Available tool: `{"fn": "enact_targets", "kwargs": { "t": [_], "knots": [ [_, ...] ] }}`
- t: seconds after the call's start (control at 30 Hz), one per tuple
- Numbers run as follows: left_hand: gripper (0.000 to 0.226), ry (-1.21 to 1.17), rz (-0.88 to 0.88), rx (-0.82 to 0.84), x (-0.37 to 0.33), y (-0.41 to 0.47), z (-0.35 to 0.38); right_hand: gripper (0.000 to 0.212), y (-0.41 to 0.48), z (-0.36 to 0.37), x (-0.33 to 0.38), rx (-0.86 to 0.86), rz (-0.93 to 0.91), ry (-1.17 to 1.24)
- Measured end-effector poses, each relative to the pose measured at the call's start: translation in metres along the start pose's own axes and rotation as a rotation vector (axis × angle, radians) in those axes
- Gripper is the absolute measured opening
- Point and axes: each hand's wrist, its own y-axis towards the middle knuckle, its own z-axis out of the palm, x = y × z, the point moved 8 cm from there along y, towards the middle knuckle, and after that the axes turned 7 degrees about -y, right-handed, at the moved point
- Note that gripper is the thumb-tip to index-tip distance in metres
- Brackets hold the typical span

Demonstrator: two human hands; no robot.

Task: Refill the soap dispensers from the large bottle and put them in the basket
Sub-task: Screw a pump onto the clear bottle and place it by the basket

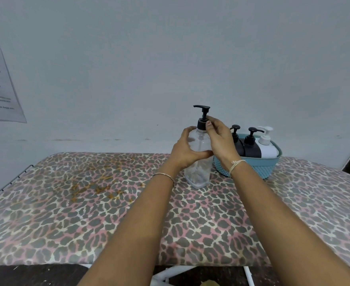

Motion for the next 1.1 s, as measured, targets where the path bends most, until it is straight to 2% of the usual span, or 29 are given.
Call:
{"fn": "enact_targets", "kwargs": {
  "t": [0.17,0.4,0.53,0.73,0.93,1.1],
  "knots": [
    [0.098,-0.008,-0.099,0.154,0.003,0.006,-0.001,0.011,-0.001,-0.006,0.005,-0.026,-0.025,-0.006],
    [0.113,0.056,-0.119,0.173,-0.001,0.003,-0.002,0.016,-0.002,-0.003,0.009,0.021,-0.001,-0.023],
    [0.101,0.041,-0.131,0.136,-0.007,-0.002,-0.003,0.032,-0.004,0.002,0.010,0.071,-0.018,-0.054],
    [0.075,-0.011,-0.133,0.089,-0.001,0.001,-0.005,0.025,-0.005,0.002,0.009,0.045,0.019,0.061],
    [0.077,-0.112,-0.131,0.051,0.002,0.006,0.000,0.024,-0.002,0.002,0.002,0.038,0.094,0.234],
    [0.076,-0.103,-0.130,0.023,0.005,0.009,0.000,0.032,-0.002,0.002,0.001,0.141,0.092,0.198]
  ]
}}
